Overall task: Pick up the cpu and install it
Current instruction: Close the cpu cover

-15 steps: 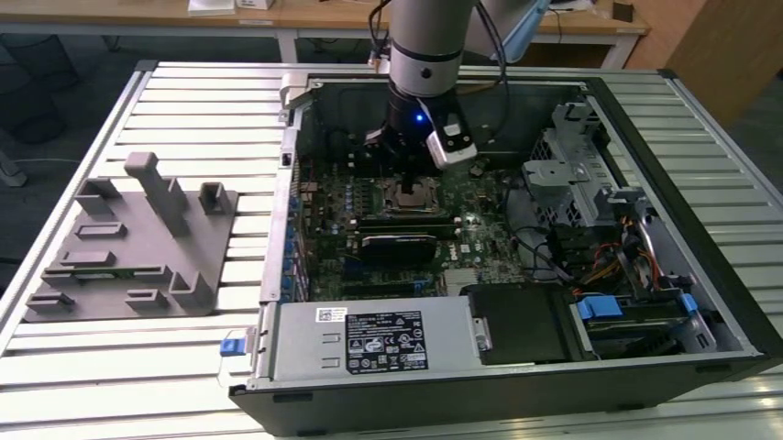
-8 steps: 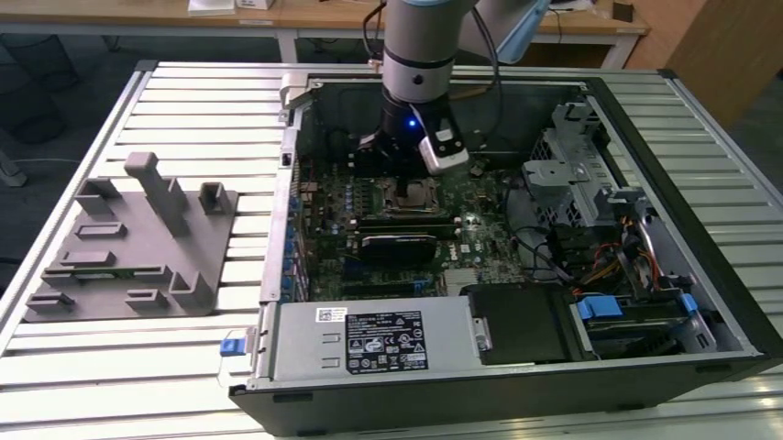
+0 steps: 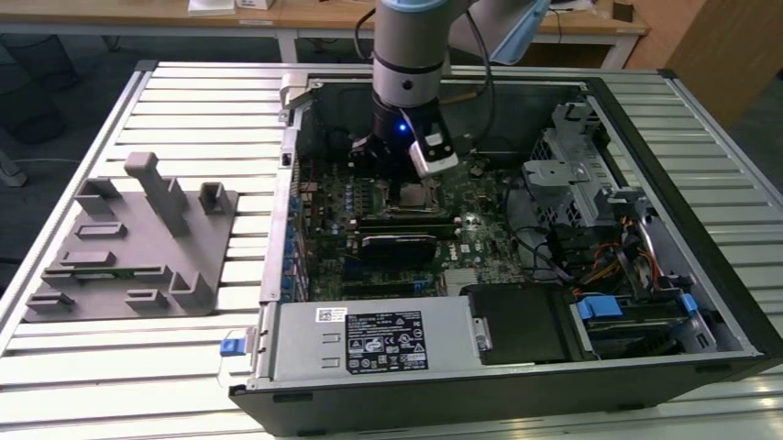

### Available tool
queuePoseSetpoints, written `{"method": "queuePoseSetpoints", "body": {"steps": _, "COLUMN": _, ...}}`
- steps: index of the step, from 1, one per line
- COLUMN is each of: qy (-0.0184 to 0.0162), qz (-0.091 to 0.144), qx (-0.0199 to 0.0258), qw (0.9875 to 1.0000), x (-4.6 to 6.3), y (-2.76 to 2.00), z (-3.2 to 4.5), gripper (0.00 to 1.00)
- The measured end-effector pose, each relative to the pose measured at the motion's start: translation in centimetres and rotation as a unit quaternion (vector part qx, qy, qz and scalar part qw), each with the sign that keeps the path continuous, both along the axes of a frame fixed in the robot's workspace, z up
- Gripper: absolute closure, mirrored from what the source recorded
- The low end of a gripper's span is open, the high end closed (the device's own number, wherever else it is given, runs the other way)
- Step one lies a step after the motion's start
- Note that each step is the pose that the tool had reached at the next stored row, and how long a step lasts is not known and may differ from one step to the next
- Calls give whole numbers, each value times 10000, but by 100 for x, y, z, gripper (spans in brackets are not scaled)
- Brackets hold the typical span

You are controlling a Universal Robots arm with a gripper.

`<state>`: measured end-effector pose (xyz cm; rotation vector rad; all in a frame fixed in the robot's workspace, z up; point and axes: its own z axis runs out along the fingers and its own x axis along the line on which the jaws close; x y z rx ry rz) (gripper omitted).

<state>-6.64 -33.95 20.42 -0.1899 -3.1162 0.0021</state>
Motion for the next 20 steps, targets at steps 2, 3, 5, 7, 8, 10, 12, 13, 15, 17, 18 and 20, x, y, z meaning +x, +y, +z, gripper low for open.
{"method": "queuePoseSetpoints", "body": {"steps": 2, "qy": 0, "qz": 0, "qx": 0, "qw": 10000, "x": -4, "y": 0, "z": -15, "gripper": 89}}
{"method": "queuePoseSetpoints", "body": {"steps": 3, "qy": 0, "qz": 0, "qx": 0, "qw": 10000, "x": -6, "y": 0, "z": -25, "gripper": 89}}
{"method": "queuePoseSetpoints", "body": {"steps": 5, "qy": 0, "qz": 0, "qx": -1, "qw": 10000, "x": -9, "y": 0, "z": -38, "gripper": 89}}
{"method": "queuePoseSetpoints", "body": {"steps": 7, "qy": 0, "qz": 0, "qx": -1, "qw": 10000, "x": -11, "y": 0, "z": -44, "gripper": 89}}
{"method": "queuePoseSetpoints", "body": {"steps": 8, "qy": 0, "qz": 0, "qx": 0, "qw": 10000, "x": -12, "y": 0, "z": -47, "gripper": 89}}
{"method": "queuePoseSetpoints", "body": {"steps": 10, "qy": 0, "qz": 0, "qx": 0, "qw": 10000, "x": -15, "y": 0, "z": -55, "gripper": 89}}
{"method": "queuePoseSetpoints", "body": {"steps": 12, "qy": 1, "qz": 0, "qx": -1, "qw": 10000, "x": -15, "y": 0, "z": -56, "gripper": 89}}
{"method": "queuePoseSetpoints", "body": {"steps": 13, "qy": 1, "qz": 0, "qx": -1, "qw": 10000, "x": -16, "y": 0, "z": -56, "gripper": 89}}
{"method": "queuePoseSetpoints", "body": {"steps": 15, "qy": 0, "qz": 0, "qx": 0, "qw": 10000, "x": -15, "y": 0, "z": -60, "gripper": 89}}
{"method": "queuePoseSetpoints", "body": {"steps": 17, "qy": 1, "qz": 0, "qx": -2, "qw": 10000, "x": -16, "y": -1, "z": -64, "gripper": 89}}
{"method": "queuePoseSetpoints", "body": {"steps": 18, "qy": 1, "qz": 0, "qx": -2, "qw": 10000, "x": -16, "y": -1, "z": -64, "gripper": 89}}
{"method": "queuePoseSetpoints", "body": {"steps": 20, "qy": 1, "qz": 0, "qx": -2, "qw": 10000, "x": -16, "y": 0, "z": -65, "gripper": 89}}
